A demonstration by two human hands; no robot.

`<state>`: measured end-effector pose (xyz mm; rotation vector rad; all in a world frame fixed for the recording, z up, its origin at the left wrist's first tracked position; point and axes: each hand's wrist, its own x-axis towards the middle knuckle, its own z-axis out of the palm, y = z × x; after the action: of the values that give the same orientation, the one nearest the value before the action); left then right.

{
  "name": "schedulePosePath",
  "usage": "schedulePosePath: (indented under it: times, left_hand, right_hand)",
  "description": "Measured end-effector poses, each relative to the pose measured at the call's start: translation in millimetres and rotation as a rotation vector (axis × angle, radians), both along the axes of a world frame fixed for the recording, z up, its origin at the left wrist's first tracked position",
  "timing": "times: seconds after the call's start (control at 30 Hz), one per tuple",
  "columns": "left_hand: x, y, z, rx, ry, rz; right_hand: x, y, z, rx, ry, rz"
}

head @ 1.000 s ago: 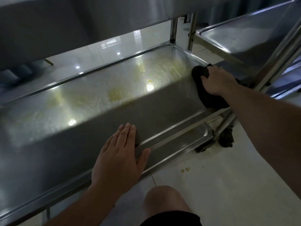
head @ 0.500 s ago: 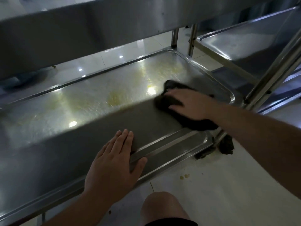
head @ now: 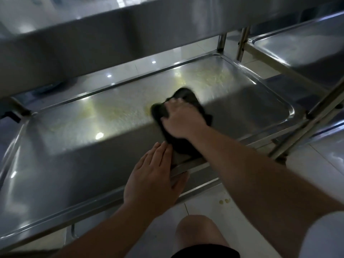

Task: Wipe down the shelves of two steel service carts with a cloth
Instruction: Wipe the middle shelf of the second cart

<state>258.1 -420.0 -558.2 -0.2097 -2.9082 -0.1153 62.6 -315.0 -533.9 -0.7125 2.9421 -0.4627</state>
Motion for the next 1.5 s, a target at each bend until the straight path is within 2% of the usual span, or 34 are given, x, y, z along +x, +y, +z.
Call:
schedulePosePath:
  times: [0.07, 0.13, 0.23, 0.33, 0.4, 0.47, 0.57, 0.63, 0.73, 0.87, 0.93, 1.0, 1.07, 1.17, 1.23, 1.3, 1.33, 1.4, 1.5]
  left_hand:
    - [1.3, -0.3, 1.7, 0.150, 0.015, 0.056]
    - [1.7, -0.2, 6.3, 0.343, 0.025, 0.151]
    - [-0.7, -2.7, 11.1, 0.493, 0.054, 0.216]
    - [-4.9, -20.2, 21.6, 0.666, -0.028, 0.237]
    - [1.3, -52.8, 27.5, 0.636, -0.060, 0.297]
    - [20.8, -102.7, 29.2, 0.488, -0.035, 0.406]
    - [65.0, -184.0, 32.4, 0.278, -0.120, 0.685]
    - [86.3, -211.2, 32.2, 0.247, -0.187, 0.773]
    - [93.6, -209.8, 24.1, 0.279, -0.182, 0.768]
    - [94.5, -209.5, 17.1, 0.278, -0.129, 0.762]
    - [95.6, -212.1, 15.4, 0.271, -0.125, 0.754]
    - [95.5, -211.8, 14.6, 0.276, -0.121, 0.747]
    - [95.7, -210.2, 13.2, 0.282, -0.121, 0.742]
    - [95.6, -209.7, 11.5, 0.275, -0.113, 0.733]
    - [95.4, -209.1, 10.6, 0.263, -0.118, 0.727]
    - [95.2, -208.7, 10.5, 0.261, -0.118, 0.719]
    - [95.2, -208.6, 10.7, 0.267, -0.110, 0.718]
    - [95.9, -208.6, 10.3, 0.302, -0.073, 0.723]
    - [98.4, -206.6, 8.4, 0.393, 0.026, 0.743]
  right_hand:
    - [14.0, -25.4, -0.1, -0.015, -0.054, 0.179]
    - [11.4, -18.3, 2.5, -0.041, -0.084, 0.191]
    - [1.0, 27.8, 5.9, -0.071, -0.038, -0.028]
    - [-15.2, 89.4, 6.6, -0.064, 0.018, -0.349]
    - [-24.2, 111.6, 6.2, 0.031, -0.009, -0.509]
    - [-29.2, 110.4, 5.8, 0.102, -0.050, -0.585]
    - [-24.4, 78.3, 6.2, 0.070, -0.108, -0.661]
    - [-10.8, 37.0, 10.0, 0.075, -0.119, -0.678]
    - [36.1, -51.4, 15.4, 0.087, -0.083, -0.528]
    - [97.3, -150.8, 11.6, 0.005, -0.046, 0.050]
    - [100.6, -161.2, 12.2, 0.019, -0.047, 0.272]
    - [85.2, -146.3, 12.2, 0.017, -0.063, 0.318]
    - [60.4, -112.9, 9.2, -0.015, -0.047, 0.171]
    - [23.6, -53.9, 0.7, -0.001, 0.011, -0.299]
    - [19.9, -50.4, -0.5, 0.057, -0.056, -0.582]
    - [34.9, -82.5, 0.7, 0.068, -0.087, -0.715]
    - [46.6, -106.7, 2.0, 0.062, -0.086, -0.701]
    - [78.0, -162.5, 3.3, 0.032, -0.073, -0.525]
    - [125.6, -239.1, 2.3, -0.015, -0.058, -0.032]
